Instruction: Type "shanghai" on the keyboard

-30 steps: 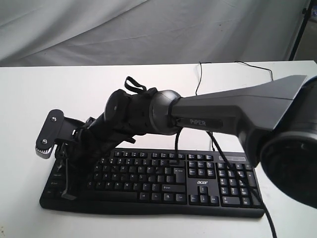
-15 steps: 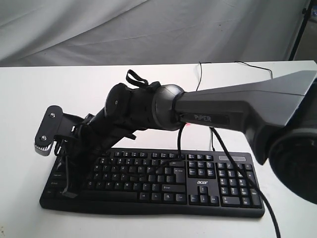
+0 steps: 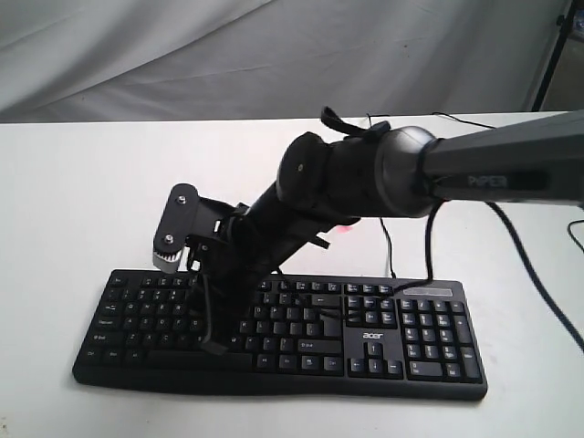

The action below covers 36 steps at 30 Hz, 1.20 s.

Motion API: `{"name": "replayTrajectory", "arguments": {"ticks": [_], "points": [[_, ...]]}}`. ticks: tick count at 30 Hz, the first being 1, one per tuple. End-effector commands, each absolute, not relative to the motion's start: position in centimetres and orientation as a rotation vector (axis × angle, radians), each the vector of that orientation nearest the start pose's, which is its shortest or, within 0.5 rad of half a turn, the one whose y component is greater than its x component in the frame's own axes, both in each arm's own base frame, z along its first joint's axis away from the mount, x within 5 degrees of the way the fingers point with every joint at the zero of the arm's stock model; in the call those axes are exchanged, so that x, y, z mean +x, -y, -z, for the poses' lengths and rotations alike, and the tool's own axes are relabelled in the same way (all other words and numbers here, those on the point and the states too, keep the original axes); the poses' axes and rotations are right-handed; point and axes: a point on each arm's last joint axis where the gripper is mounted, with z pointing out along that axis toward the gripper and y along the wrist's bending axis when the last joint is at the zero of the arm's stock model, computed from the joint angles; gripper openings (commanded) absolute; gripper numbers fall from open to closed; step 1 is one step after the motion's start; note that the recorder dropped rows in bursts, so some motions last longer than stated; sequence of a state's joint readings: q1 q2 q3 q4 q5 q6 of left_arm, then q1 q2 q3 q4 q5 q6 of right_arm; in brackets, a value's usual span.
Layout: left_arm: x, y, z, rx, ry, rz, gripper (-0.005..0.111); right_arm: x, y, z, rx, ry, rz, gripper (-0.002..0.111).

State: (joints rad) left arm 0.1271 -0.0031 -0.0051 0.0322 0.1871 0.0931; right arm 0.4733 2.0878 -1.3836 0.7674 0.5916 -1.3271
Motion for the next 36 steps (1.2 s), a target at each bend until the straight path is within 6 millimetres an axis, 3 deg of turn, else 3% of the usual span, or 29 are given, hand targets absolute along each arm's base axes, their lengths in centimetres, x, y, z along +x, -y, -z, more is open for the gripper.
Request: {"name": "replayTrajectory", "arguments": {"ticks": [1,5,24,36], "points": [[5.6,-0.7,-19.7,-0.006,-1.670,-0.190,0.001,35.7,-20.6,-15.0,-1.468,-2.123,-0.446,0.000],[5.6,-0.7,-19.7,-0.006,-1.670,-0.190,0.001,35.1,-19.5,-14.5,-1.459,-2.101,-0.485,0.000],[5.6,-0.7,-19.7,-0.006,-1.670,-0.190,0.001,34.4,-20.3,-13.3,-1.474,-2.072,-0.663,0.000],[5.6,-0.7,-19.7,-0.006,-1.670,-0.190,0.001,34.5,-20.4,-13.1,-1.474,-2.063,-0.654,0.000]]}}
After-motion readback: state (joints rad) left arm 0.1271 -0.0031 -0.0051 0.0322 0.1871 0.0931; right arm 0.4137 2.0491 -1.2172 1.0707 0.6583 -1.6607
